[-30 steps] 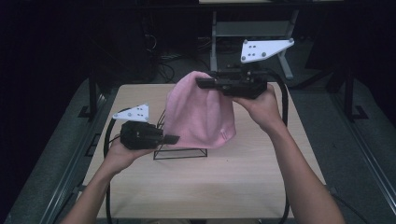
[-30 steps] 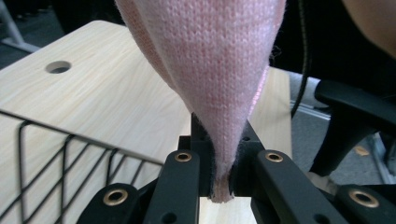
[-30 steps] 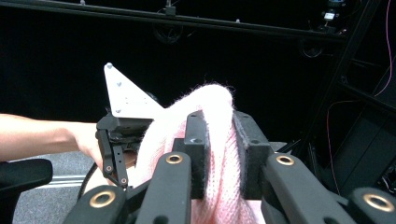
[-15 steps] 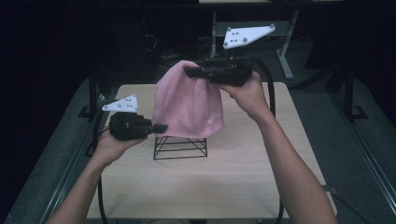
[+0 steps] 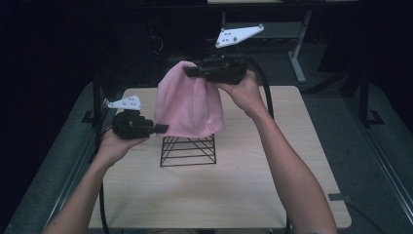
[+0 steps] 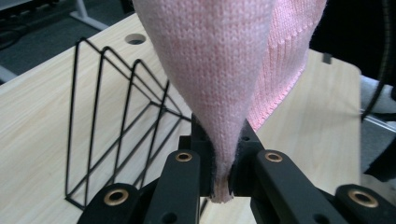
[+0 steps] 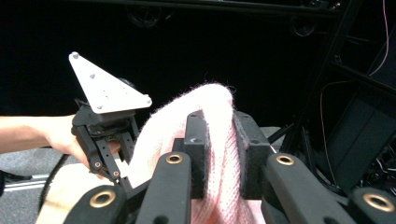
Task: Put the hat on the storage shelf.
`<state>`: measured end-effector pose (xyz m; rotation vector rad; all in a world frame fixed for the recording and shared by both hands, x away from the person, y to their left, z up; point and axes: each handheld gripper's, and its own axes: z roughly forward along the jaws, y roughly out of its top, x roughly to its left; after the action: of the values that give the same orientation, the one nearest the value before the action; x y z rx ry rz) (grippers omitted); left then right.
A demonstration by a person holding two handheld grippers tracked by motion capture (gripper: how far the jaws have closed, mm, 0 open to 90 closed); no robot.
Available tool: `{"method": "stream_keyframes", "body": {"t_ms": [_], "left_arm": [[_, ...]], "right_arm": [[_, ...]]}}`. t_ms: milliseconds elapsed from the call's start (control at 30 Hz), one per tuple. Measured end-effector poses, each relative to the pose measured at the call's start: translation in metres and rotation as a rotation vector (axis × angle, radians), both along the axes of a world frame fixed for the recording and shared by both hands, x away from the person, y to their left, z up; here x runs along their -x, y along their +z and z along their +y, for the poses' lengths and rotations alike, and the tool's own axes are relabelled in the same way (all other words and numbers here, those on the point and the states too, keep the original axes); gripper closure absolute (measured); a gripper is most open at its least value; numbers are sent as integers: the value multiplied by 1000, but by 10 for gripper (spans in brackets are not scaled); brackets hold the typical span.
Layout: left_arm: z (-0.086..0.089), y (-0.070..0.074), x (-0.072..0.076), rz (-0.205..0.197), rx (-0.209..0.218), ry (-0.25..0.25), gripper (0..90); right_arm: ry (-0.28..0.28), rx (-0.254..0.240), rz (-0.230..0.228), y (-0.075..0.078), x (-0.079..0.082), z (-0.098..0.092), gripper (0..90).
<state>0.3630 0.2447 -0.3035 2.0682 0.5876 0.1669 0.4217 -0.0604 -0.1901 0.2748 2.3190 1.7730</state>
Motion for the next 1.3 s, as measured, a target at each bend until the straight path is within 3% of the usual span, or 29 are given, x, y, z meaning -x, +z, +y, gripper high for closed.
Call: {"method": "stream_keyframes", "body": {"t_ms": [333,633,733,1300], "left_arm": [[0,-2,-6,-45,-18,42,829],[0,-4,-4,-83,-26,53,828],[0,-5,0,-105,-28,48,827],[3,-13,13,-109,-47,-1,824]], "right_arm": [[-30,19,-11,-3,-13,2,770],[-14,5,-32,-5,-19,4,769],[-2,-13,-29,-7,-17,3,769],[57,-6,-40,-14,3,2,767]]}}
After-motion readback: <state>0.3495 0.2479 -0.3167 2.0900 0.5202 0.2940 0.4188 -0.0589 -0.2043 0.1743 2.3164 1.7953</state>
